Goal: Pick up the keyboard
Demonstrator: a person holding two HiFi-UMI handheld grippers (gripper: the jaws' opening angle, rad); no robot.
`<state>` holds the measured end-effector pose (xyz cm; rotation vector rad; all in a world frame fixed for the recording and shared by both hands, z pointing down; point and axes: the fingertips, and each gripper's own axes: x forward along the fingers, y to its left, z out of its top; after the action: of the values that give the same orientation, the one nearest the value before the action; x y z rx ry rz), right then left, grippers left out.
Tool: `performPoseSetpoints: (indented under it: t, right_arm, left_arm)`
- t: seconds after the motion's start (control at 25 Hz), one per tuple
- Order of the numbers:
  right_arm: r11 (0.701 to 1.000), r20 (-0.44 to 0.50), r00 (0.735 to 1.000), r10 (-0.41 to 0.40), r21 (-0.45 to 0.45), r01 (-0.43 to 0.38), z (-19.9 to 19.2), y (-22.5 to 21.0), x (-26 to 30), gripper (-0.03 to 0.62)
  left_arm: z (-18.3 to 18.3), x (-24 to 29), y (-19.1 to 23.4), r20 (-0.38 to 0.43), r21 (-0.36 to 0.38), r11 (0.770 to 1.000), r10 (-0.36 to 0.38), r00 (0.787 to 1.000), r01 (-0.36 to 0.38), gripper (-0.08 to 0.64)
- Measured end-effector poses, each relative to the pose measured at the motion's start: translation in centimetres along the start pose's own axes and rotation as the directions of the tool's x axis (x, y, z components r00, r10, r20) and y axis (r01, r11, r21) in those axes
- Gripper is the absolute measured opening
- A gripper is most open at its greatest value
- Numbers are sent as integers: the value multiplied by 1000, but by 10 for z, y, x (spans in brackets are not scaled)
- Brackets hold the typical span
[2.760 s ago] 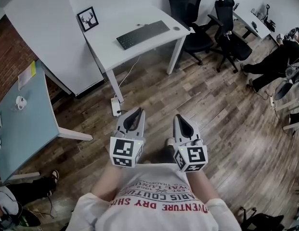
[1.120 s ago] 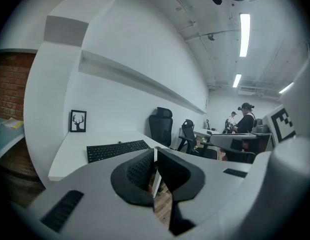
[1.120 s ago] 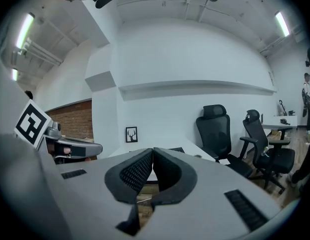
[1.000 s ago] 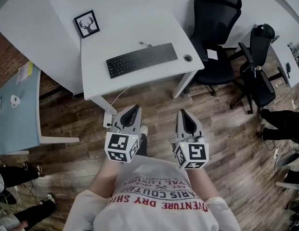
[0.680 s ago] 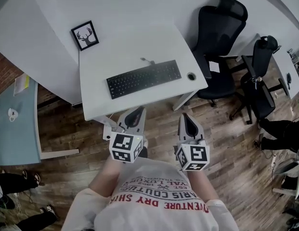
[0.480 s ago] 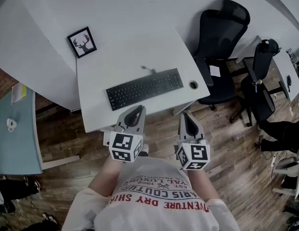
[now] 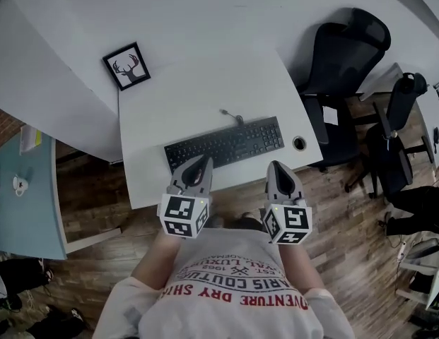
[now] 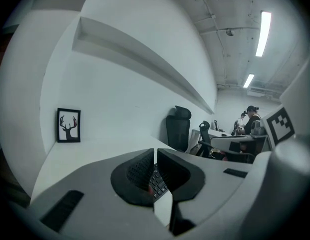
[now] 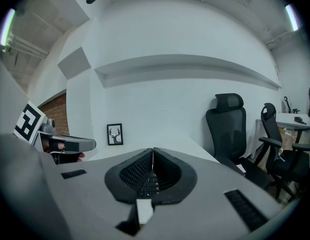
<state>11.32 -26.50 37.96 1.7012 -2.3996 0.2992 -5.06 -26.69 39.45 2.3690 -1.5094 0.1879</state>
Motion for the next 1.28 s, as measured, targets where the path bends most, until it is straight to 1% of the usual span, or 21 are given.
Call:
performPoseSetpoints:
  t: [0.12, 0.24, 0.36, 0.48, 0.6, 0.72, 0.84, 0.96, 1.08, 1.16, 1.28]
  right_arm:
    - [999, -19, 999, 45, -1, -45, -2, -7, 22, 26]
    - [994, -47, 993, 105, -10, -105, -4, -14, 45, 26]
    - [985, -75, 983, 166, -29, -169, -2, -22, 69, 26]
    - [970, -107, 967, 229, -54, -236, 0, -30, 91, 26]
    - [954, -141, 950, 280, -69, -292, -2, -39, 110, 26]
    - [940, -178, 931, 318, -68, -334, -9, -51, 127, 26]
    - [930, -215, 914, 344, -54, -363, -21, -62, 140, 26]
    - [916, -276, 885, 375, -37, -400, -43, -70, 150, 26]
    - [899, -354, 843, 406, -11, -437, -70, -77, 157, 28]
    - [898, -400, 822, 405, 4, -441, -89, -87, 161, 28]
    - [899, -452, 798, 399, 23, -437, -114, -104, 166, 28]
  left_arm:
    - [-1, 11, 11, -5, -10, 998, 55, 998, -55, 38]
    - [2, 21, 23, -4, -26, 992, 122, 992, -122, 39]
    - [7, 31, 29, 1, -49, 983, 178, 984, -177, 38]
    - [10, 42, 31, 6, -76, 971, 230, 973, -229, 38]
    - [6, 48, 37, -3, -115, 949, 295, 955, -293, 39]
    - [-5, 51, 46, -30, -150, 918, 366, 930, -367, 38]
    - [-21, 51, 53, -65, -172, 888, 422, 904, -427, 38]
    - [-43, 48, 59, -107, -195, 862, 456, 884, -468, 38]
    - [-65, 46, 64, -164, -207, 848, 461, 872, -487, 40]
    - [-82, 43, 70, -209, -211, 840, 460, 863, -499, 40]
    - [-110, 36, 84, -284, -220, 820, 465, 839, -529, 40]
